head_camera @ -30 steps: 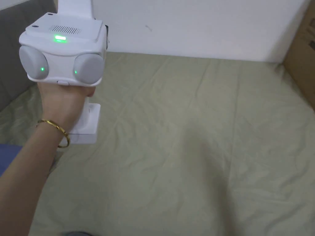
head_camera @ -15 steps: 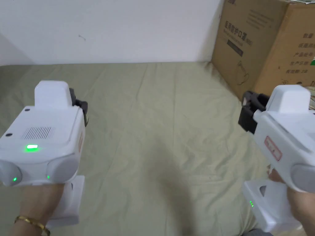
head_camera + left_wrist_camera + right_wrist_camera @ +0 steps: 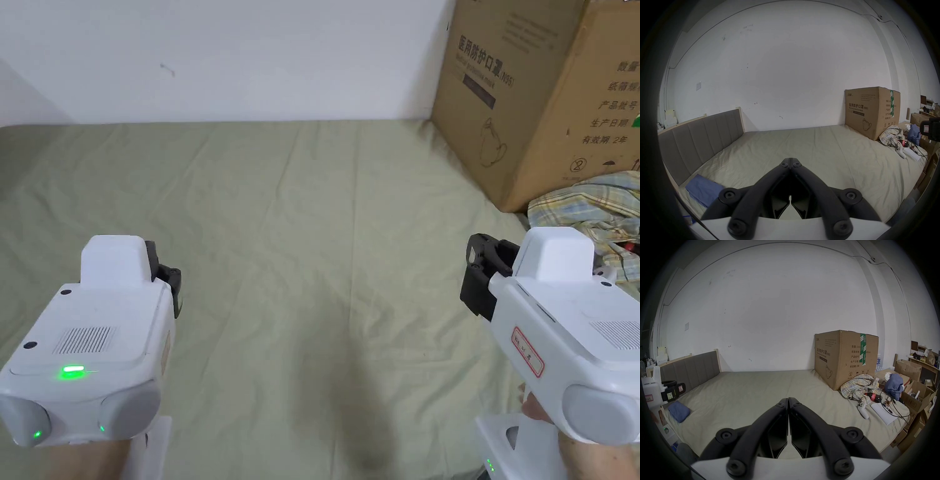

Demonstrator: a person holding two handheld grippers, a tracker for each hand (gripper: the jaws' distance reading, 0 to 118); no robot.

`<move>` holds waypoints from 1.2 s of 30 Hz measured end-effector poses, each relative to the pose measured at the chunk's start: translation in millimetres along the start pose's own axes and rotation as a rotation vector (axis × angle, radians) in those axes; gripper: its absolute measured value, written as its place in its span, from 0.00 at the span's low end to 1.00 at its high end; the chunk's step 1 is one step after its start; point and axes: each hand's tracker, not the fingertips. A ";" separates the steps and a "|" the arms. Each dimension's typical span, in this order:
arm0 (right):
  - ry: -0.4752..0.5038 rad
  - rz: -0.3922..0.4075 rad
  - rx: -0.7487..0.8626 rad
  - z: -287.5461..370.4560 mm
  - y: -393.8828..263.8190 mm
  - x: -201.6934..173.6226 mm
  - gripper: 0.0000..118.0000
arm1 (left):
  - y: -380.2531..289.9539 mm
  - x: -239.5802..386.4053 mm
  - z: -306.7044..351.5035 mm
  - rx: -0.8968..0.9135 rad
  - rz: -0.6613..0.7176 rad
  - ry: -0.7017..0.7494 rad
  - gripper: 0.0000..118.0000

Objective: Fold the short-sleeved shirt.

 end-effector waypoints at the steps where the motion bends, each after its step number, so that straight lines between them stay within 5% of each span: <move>1: 0.001 0.000 -0.001 -0.1 0.4 1.2 0.00 | -0.4 0.0 0.1 -0.001 0.001 0.000 0.00; 12: 0.012 0.011 -0.004 4.9 0.3 -5.2 0.00 | -2.1 1.1 2.9 -0.004 0.002 0.005 0.01; 14: 0.010 0.015 -0.007 4.6 1.7 -5.3 0.02 | -0.9 0.7 3.2 -0.001 0.006 0.008 0.16; 16: 0.008 0.013 -0.010 5.3 2.0 -6.6 0.22 | 0.1 1.4 3.6 0.003 0.013 0.010 0.43; 18: 0.003 0.013 -0.017 4.1 3.2 -6.3 0.66 | 2.4 1.0 2.5 0.002 0.014 0.005 0.81; 20: 0.009 0.013 -0.017 3.9 3.2 -7.2 0.90 | 2.3 2.4 2.4 0.004 0.005 0.010 0.95; 22: 0.009 0.013 -0.021 1.3 3.6 -5.3 1.00 | 2.7 3.9 3.8 0.021 -0.011 0.009 0.98; 36: 0.015 0.001 -0.004 2.1 5.2 -7.6 1.00 | 4.0 8.4 4.4 0.028 -0.015 -0.003 1.00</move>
